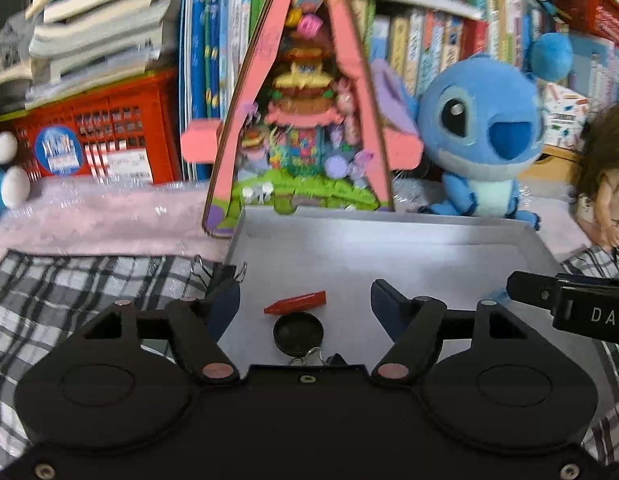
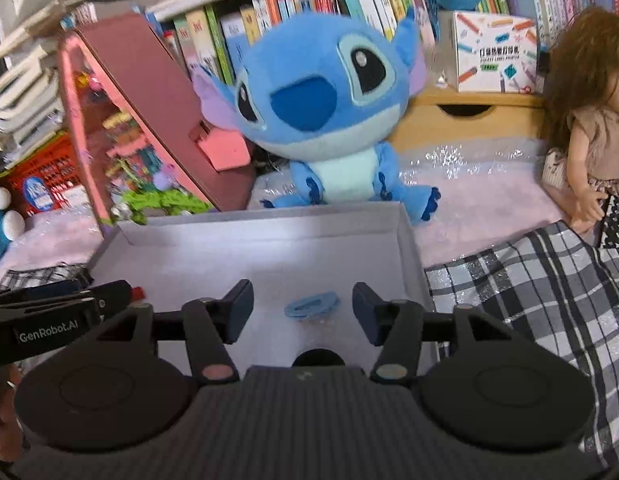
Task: Organize rigid objects
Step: 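Move both open tools back from the tray toward the cloth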
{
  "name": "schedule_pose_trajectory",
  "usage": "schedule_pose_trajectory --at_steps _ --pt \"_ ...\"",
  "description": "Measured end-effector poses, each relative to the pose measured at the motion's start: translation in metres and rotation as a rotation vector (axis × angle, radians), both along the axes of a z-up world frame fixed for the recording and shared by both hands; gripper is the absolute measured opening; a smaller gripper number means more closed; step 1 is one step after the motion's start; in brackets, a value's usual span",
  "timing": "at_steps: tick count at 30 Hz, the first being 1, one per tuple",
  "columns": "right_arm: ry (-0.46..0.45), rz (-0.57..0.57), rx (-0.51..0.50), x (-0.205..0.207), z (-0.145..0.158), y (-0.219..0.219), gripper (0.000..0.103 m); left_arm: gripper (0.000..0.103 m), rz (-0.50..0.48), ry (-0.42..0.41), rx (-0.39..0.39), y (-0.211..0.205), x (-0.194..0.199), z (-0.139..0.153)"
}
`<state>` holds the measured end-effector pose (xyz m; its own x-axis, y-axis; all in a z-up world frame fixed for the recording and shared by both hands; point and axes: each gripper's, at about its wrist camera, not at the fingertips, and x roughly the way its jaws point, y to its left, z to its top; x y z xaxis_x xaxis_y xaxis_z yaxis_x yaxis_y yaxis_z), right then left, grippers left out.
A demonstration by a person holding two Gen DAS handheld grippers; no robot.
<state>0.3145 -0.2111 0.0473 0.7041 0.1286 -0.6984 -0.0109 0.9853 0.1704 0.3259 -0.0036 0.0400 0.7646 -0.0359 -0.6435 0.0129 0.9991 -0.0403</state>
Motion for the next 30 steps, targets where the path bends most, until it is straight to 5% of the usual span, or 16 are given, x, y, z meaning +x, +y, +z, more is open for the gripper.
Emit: schedule_pose_trajectory --at_steps 15,30 --pt "-0.122 0.144 -0.016 -0.084 0.038 0.009 0.084 0.074 -0.077 -0.079 -0.018 -0.003 -0.095 0.033" --pt "-0.183 0.264 -0.068 -0.165 0.036 0.013 0.089 0.075 -0.137 -0.062 -0.075 0.008 -0.188 0.011"
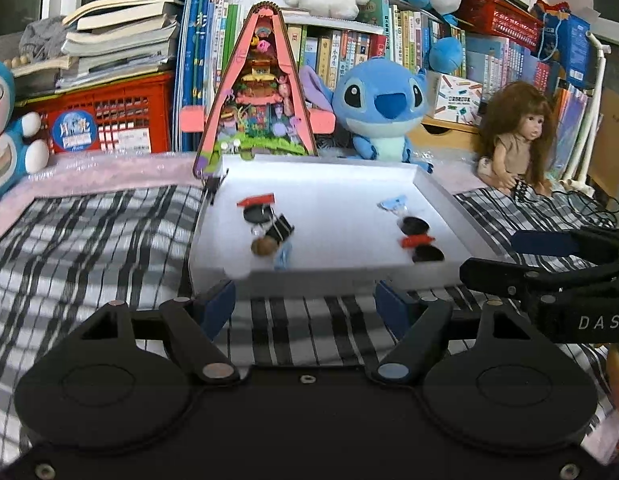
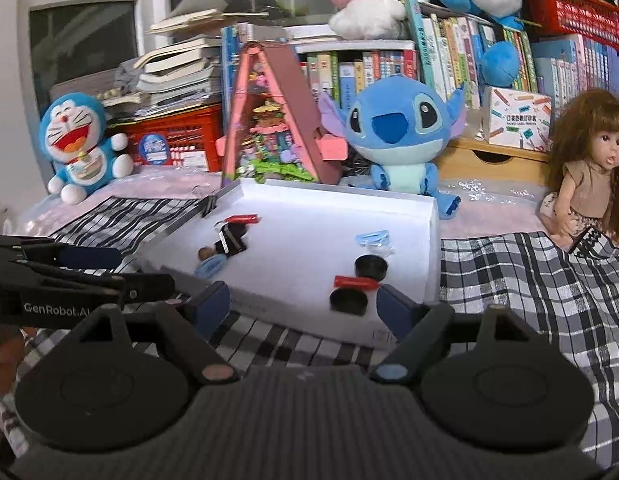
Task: Organize rigid objects
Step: 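Move both open tools back from the tray toward the cloth, then close the left tool on a brown ball while the right tool grasps a black cap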
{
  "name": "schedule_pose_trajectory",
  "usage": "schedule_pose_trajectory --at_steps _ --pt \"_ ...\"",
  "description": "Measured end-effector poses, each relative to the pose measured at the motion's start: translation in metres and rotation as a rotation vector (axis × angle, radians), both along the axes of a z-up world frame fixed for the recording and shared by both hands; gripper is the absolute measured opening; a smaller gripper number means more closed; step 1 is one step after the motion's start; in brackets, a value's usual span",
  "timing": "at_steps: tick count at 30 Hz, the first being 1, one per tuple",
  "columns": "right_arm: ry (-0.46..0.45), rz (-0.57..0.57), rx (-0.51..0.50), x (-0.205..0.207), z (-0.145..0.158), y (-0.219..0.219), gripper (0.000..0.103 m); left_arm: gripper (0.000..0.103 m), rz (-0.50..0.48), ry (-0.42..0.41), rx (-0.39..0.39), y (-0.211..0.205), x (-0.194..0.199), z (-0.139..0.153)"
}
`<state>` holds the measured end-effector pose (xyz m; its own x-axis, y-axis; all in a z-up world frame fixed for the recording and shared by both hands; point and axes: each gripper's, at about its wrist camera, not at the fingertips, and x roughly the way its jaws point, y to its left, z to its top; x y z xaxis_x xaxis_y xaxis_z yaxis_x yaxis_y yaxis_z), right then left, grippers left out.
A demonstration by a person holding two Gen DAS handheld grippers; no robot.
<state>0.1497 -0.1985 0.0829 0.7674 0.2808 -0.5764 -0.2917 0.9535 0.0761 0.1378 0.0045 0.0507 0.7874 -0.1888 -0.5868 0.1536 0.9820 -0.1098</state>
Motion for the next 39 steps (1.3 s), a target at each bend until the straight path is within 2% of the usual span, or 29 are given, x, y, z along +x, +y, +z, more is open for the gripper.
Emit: schedule_pose_trajectory --at_steps 10,21,24,27,30,32,34,37,39 --pt "-0.027 0.098 -0.049 -0.044 -0.009 0.006 0.092 0.076 -0.027 -0.001 0.02 0.009 -0.05 -0.015" --pt "-0.023 0.21 -0.117 -0.084 -0.031 0.01 0.093 0.075 -0.107 0.032 0.046 0.001 -0.078 -0.031" --pt "-0.015 0.266 -0.125 -0.094 -0.037 0.014 0.093 0.067 -0.133 0.065 0.016 -0.004 -0.076 -0.034" --pt "-0.01 0.322 -0.132 -0.102 -0.043 0.02 0.093 0.058 -0.161 0.097 -0.046 -0.009 -0.071 -0.035" --pt "-0.016 0.35 -0.142 -0.107 -0.045 0.027 0.092 0.048 -0.179 0.103 -0.055 -0.017 -0.066 -0.037" --pt "-0.011 0.366 -0.136 -0.108 -0.046 0.031 0.09 0.033 -0.187 0.117 -0.061 -0.021 -0.062 -0.04" --pt "-0.001 0.376 -0.129 -0.109 -0.048 0.034 0.086 0.021 -0.182 0.136 -0.081 -0.023 -0.059 -0.043" --pt "0.017 0.391 -0.105 -0.109 -0.05 0.037 0.075 0.021 -0.174 0.151 -0.091 -0.024 -0.056 -0.042" --pt "0.028 0.397 -0.093 -0.109 -0.052 0.039 0.06 0.02 -0.18 0.154 -0.097 -0.024 -0.056 -0.04"
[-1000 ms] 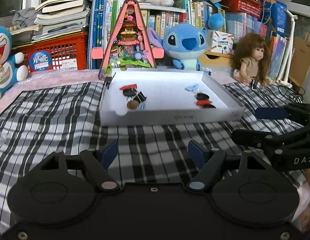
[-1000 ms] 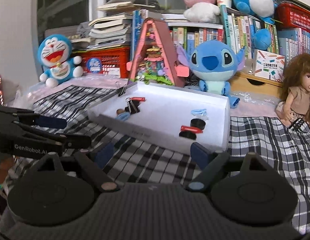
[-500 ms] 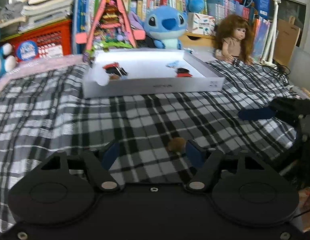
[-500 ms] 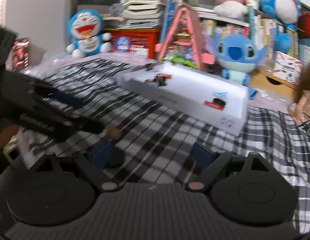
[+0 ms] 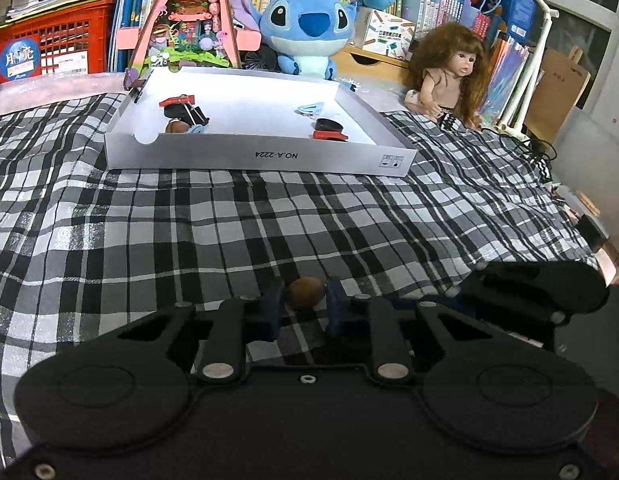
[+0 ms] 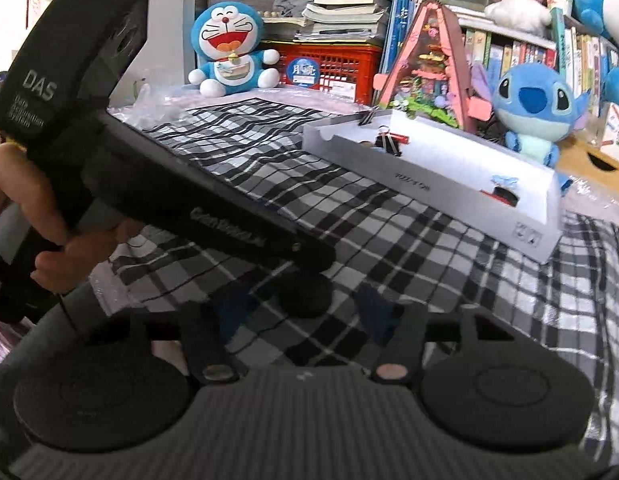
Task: Organize rigid objects
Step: 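Close the left tool on a brown ball while the right tool grasps a black cap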
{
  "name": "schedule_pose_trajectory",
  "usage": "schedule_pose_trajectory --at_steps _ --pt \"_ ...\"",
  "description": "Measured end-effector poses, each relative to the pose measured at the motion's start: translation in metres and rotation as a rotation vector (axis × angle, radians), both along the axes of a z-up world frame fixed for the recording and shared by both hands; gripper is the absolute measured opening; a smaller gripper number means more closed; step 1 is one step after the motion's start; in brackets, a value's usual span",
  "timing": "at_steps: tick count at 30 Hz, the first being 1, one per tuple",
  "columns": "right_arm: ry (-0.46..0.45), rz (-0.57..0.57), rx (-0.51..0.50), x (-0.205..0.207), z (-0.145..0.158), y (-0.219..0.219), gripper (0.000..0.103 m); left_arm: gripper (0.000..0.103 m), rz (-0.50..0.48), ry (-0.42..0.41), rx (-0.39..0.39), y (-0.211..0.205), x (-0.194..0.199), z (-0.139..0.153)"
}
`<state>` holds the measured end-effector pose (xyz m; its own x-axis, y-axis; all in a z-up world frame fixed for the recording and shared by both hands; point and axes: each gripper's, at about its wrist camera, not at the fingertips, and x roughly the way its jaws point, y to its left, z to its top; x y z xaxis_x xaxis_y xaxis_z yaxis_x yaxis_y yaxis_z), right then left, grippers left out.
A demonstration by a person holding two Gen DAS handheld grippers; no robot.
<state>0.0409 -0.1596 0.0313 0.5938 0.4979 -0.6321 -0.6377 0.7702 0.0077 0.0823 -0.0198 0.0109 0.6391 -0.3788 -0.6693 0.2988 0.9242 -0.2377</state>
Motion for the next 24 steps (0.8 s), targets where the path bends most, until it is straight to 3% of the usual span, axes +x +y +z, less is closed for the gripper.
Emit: schedule_pose_trajectory --at_steps 3,14,24 --pt "-0.008 -0.012 -0.013 -0.001 -0.001 0.004 0.037 0.02 0.007 -0.012 0.009 0.001 0.001 0.003" --pt "-0.006 -0.1 -0.017 0.012 0.005 -0.005 0.037 0.02 0.075 -0.055 0.023 0.014 0.019 0.022" --pt "0.004 -0.273 0.004 0.051 0.017 -0.024 0.037 0.02 0.129 -0.102 0.053 0.018 0.048 0.037"
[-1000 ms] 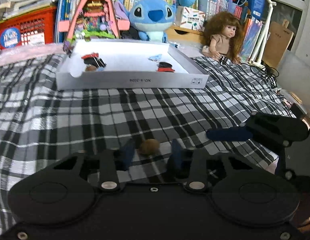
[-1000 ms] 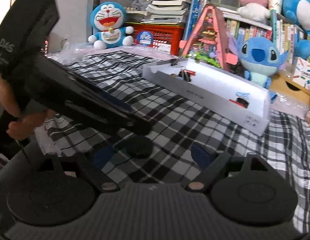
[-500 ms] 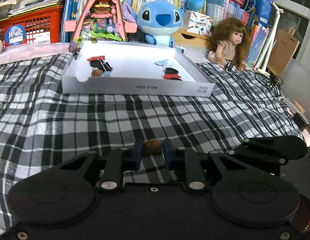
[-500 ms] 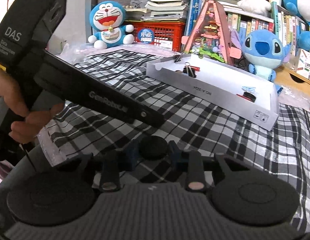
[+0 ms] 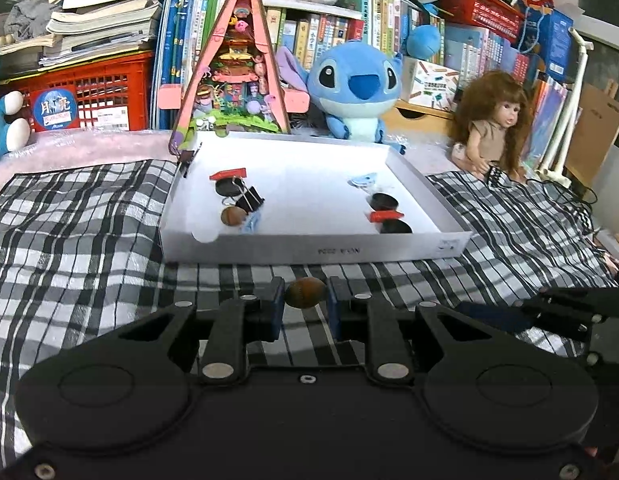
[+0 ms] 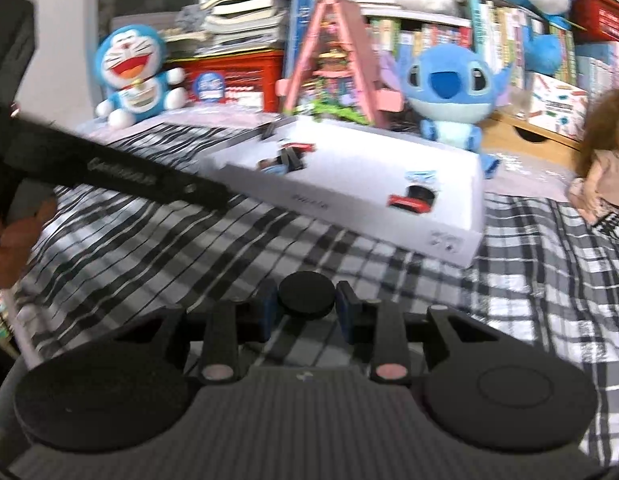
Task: Organize rigid objects
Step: 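Close the left tool on a brown ball while the right tool grasps a black cap, then carry the brown ball and black cap over the white tray with both tools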
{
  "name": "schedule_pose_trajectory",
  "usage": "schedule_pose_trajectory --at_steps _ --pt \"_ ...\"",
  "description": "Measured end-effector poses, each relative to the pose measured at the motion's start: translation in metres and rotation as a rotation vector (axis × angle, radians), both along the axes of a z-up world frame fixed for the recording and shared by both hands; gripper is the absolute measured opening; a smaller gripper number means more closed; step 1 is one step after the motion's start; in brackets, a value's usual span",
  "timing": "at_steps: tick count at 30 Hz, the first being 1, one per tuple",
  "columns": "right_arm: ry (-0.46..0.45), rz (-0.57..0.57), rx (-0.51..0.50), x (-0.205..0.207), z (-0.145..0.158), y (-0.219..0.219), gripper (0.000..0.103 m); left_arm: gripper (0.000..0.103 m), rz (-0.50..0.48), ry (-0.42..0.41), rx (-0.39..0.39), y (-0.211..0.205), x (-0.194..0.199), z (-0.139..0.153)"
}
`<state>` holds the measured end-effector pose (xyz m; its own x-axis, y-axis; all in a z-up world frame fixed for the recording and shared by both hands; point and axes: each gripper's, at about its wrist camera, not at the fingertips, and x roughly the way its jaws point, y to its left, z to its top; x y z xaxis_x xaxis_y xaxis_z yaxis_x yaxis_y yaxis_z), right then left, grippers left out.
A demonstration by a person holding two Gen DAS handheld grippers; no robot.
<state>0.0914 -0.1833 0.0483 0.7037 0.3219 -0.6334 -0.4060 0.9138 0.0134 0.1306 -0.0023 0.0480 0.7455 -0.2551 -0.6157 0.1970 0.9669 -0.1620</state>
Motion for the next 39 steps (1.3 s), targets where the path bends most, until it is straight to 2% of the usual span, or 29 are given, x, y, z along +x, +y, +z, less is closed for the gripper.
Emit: schedule_pose_trajectory --at_steps 11,21,35,39 --pt "0.006 -0.106 0.031 0.047 0.021 -0.015 0.037 0.02 0.046 -0.001 -0.009 0.006 0.036 0.004" --pt "0.01 -0.185 0.08 0.096 0.035 -0.023 0.037 0.02 0.095 -0.029 0.051 0.003 0.075 0.007" --pt "0.061 -0.267 0.147 0.151 0.031 -0.025 0.037 0.02 0.145 -0.022 0.095 -0.006 0.137 0.004" --pt "0.086 -0.291 0.148 0.17 0.029 -0.027 0.037 0.02 0.148 0.028 0.061 -0.004 0.165 0.003"
